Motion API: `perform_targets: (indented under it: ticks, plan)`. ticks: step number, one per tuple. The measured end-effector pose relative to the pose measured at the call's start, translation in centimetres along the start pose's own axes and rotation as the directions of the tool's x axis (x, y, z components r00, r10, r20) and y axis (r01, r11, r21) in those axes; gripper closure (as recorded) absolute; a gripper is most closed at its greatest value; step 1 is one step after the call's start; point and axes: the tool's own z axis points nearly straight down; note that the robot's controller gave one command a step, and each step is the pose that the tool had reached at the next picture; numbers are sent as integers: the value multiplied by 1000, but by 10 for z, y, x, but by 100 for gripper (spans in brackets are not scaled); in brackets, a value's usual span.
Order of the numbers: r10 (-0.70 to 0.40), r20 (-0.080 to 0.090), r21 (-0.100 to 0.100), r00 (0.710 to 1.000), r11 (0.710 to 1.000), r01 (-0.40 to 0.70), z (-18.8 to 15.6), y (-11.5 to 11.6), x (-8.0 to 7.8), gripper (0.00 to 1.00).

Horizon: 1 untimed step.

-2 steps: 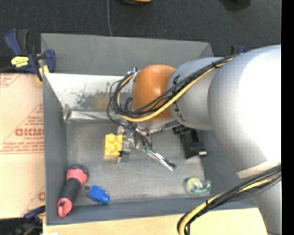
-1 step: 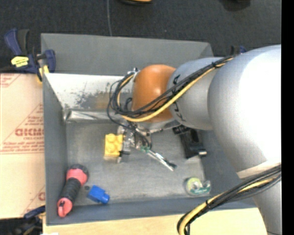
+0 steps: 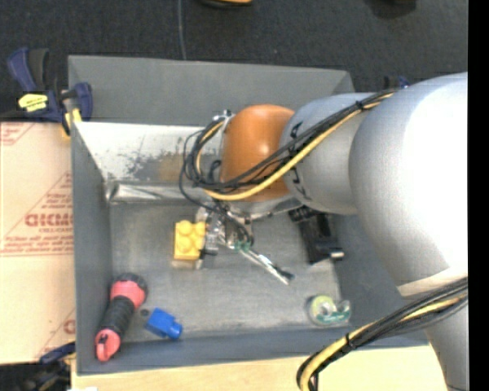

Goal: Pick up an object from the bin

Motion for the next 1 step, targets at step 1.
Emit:
perform_targets:
  ticks: [1]
  plan:
    - [1,1,-1,1000,1000,-1,-10,0,-1,100]
